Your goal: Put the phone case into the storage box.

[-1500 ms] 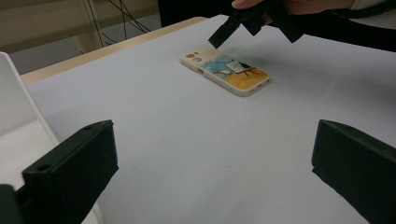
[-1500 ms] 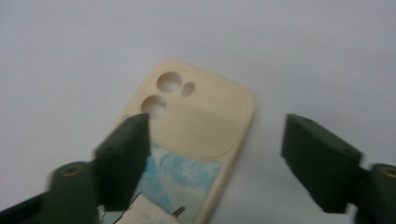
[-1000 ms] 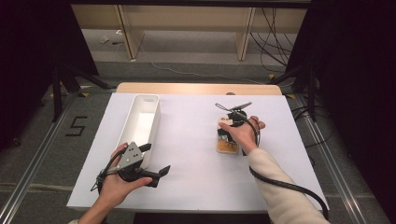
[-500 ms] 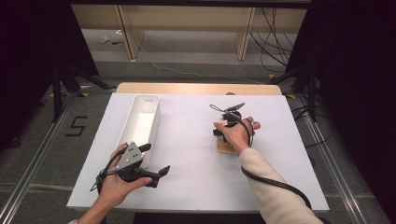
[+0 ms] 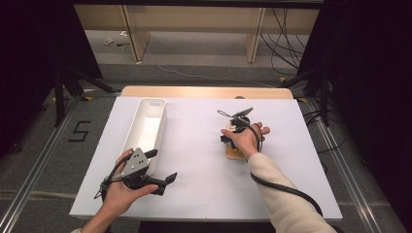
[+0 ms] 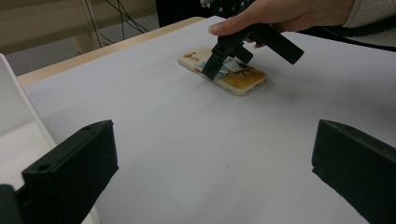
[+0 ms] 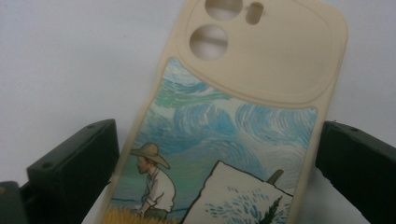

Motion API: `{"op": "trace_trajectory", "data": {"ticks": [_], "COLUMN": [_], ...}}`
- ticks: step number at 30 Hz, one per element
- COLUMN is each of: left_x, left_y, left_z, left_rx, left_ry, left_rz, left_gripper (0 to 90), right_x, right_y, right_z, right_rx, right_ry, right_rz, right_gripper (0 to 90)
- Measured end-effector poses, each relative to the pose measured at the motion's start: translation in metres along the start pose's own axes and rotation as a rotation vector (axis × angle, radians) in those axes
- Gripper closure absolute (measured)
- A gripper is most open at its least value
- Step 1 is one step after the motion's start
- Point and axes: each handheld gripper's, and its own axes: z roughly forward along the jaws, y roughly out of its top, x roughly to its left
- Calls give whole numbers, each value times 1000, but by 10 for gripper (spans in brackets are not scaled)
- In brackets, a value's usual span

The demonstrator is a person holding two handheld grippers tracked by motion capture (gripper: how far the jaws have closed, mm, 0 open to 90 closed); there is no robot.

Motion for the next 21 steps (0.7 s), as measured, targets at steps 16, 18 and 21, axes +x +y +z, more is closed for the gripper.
{"op": "trace_trajectory", "data": {"ticks": [16,18,21], "left_x": [0,0,0], "left_y": [0,0,0], "left_z": [0,0,0], "left_rx": [2,2,2], "left_ry": [-1,-2,-3], "left_rz": [2,2,2], "left_gripper": [0,0,0], "right_x": [3,4,4], "right_y": [3,3,4], "right_z": [5,5,5], "right_rx": [32,35,39], "right_ry": [-37,-39,-43], "right_rz": [44,48,54], "right_gripper": [3,5,9]}}
